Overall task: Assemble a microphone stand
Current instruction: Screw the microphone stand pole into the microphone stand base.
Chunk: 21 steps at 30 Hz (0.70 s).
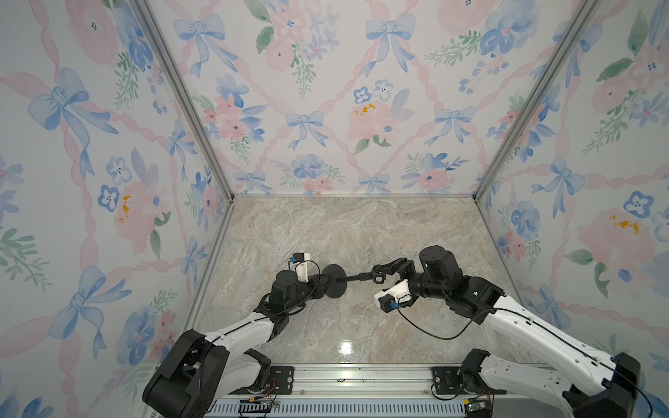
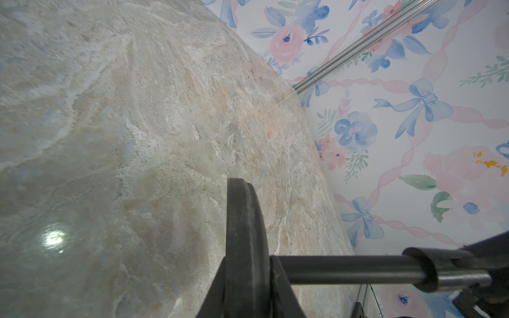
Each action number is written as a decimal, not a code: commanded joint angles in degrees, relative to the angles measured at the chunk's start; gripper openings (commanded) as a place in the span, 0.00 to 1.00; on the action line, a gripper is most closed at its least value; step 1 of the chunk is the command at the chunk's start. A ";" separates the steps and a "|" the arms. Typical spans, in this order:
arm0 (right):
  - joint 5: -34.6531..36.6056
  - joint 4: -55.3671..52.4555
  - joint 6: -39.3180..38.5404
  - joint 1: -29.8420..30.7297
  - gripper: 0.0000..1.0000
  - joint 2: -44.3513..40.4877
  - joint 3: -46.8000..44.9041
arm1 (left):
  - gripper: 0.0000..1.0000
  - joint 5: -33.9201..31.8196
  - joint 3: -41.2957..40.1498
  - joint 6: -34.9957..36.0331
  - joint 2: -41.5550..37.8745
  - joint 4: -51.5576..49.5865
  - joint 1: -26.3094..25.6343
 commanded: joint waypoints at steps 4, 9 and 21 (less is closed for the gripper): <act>2.27 -2.53 3.33 1.41 0.52 3.89 2.99 | 0.00 1.84 2.36 -0.29 -0.38 4.99 -0.33; 1.29 -0.83 13.10 1.74 0.42 4.32 1.27 | 0.00 1.67 2.35 -0.29 -0.42 4.99 -0.33; -7.51 -3.90 70.82 1.57 0.39 9.47 8.13 | 0.00 0.36 2.18 -0.07 -1.31 4.99 -0.26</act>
